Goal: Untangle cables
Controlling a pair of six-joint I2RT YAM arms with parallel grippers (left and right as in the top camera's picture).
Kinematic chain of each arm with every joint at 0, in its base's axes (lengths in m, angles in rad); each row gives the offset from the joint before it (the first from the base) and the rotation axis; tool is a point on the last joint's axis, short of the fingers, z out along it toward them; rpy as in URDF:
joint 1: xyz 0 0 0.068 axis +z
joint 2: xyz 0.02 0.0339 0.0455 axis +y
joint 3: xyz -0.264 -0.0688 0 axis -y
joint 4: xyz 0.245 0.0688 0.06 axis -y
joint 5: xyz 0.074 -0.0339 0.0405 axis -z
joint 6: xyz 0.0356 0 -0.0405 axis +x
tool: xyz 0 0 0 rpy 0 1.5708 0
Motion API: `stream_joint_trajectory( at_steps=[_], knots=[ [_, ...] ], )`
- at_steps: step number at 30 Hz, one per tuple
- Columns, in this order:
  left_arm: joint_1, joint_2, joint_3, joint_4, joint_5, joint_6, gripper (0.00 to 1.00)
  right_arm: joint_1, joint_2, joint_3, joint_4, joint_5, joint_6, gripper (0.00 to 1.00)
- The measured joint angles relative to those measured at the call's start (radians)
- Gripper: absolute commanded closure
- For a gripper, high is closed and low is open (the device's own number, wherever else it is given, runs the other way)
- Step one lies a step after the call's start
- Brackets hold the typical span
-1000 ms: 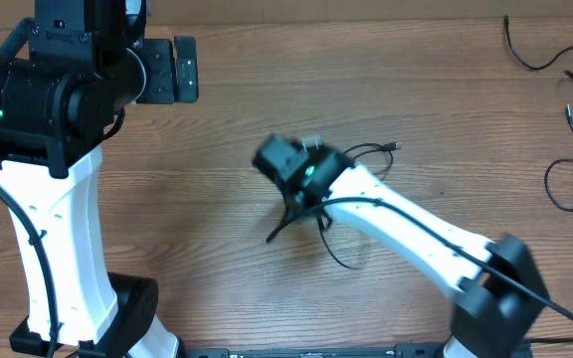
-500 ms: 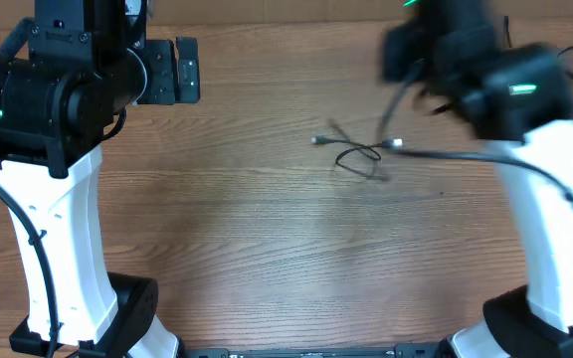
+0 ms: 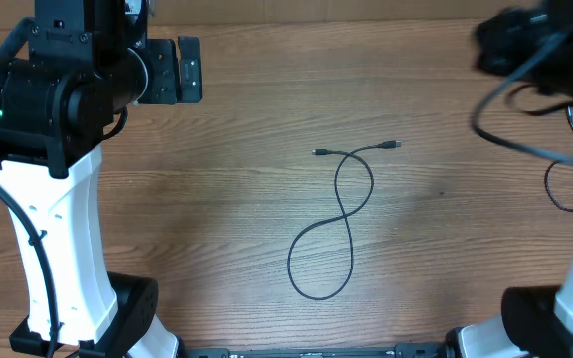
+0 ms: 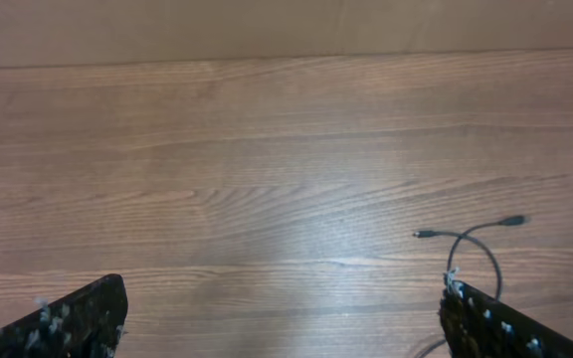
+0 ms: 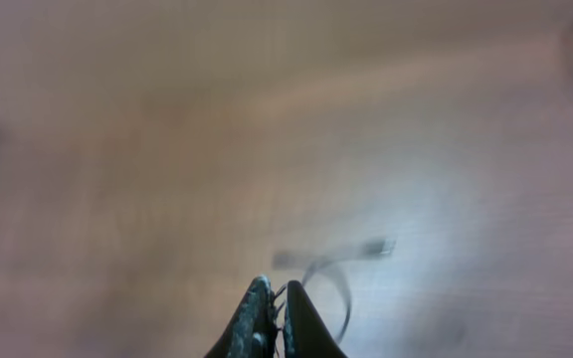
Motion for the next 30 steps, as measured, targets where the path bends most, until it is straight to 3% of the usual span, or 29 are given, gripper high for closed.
stream_joint_trajectory(
  at_steps=[3,6,20,23,26,30],
  knots=[
    [0.000,0.000,0.000,-0.002,0.007,0.000,0.00,0.056,0.044,-0.153,0.023,-0.014,0.015,0.73],
    [0.000,0.000,0.000,-0.004,0.008,0.000,0.00,0.102,0.070,-0.314,0.072,-0.006,0.035,0.43],
    [0.000,0.000,0.000,-0.004,0.008,0.040,0.00,0.302,0.078,-0.980,0.460,0.023,0.205,0.41],
    [0.000,0.000,0.000,-0.004,0.008,0.043,0.00,0.324,0.078,-1.097,0.544,0.032,0.238,0.33],
    [0.000,0.000,0.000,-0.004,0.008,0.045,0.00,0.339,0.078,-1.195,0.619,0.042,0.263,0.18],
    [0.000,0.000,0.000,-0.004,0.008,0.046,0.00,0.341,0.078,-1.278,0.682,0.050,0.270,0.15]
  ],
)
